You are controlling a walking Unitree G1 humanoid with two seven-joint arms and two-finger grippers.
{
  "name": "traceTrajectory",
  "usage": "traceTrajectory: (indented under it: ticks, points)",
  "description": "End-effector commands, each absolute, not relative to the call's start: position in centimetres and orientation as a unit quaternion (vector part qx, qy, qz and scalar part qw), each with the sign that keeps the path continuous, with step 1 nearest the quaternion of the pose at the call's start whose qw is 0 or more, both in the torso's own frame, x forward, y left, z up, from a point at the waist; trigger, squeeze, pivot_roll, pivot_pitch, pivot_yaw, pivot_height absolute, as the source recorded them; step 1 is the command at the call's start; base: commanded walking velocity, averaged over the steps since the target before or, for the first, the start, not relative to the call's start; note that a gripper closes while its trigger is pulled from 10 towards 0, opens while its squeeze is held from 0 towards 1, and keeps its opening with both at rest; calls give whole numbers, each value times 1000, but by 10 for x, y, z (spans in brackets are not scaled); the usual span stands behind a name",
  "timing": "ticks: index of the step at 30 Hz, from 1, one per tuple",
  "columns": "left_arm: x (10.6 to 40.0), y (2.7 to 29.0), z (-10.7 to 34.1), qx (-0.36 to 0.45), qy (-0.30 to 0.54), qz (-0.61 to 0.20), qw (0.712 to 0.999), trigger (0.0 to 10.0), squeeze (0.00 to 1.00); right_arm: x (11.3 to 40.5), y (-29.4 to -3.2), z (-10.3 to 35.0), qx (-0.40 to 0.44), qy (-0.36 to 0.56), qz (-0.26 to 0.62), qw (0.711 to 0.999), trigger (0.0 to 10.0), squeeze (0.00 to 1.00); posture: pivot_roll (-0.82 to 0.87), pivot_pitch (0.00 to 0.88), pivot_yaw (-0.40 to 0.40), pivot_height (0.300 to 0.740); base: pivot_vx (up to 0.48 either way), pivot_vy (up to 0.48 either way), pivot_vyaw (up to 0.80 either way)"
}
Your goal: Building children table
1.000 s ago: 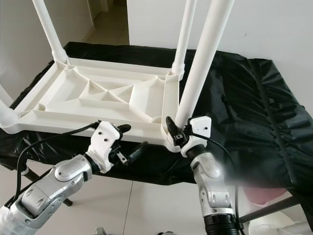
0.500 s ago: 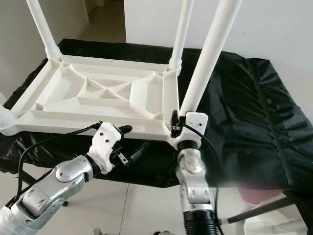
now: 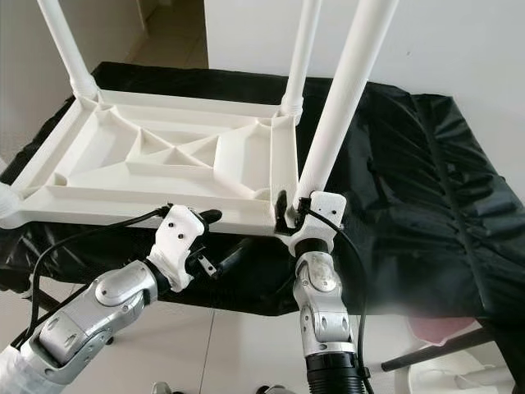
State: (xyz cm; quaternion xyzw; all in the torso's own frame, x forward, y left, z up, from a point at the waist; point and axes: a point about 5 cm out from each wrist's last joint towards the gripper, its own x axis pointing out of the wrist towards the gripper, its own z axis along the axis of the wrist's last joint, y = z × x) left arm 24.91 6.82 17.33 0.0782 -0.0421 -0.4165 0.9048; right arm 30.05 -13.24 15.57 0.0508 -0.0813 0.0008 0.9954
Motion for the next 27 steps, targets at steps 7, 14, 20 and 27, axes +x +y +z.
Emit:
traceTrajectory:
  ticks: [7, 14, 20, 27]
  points:
    - [241, 61, 171, 86, -39, -504, 858, 10000, 0, 302, -142, 162, 25, -94, 77, 992, 10000, 0, 5, 112, -23, 740, 0, 0, 0]
    - [241, 59, 171, 86, -37, -506, 857, 10000, 0, 311, -151, 168, -19, -90, 185, 978, 10000, 0, -4, 115, -17, 740, 0, 0, 0]
    - [240, 57, 169, 88, -35, -512, 854, 10000, 0, 314, -160, 166, -55, -76, 255, 962, 10000, 0, -7, 112, -9, 740, 0, 0, 0]
    - [240, 57, 169, 92, -35, -512, 853, 10000, 0, 318, -170, 158, -77, -55, 292, 952, 4588, 0, -6, 107, -6, 740, 0, 0, 0]
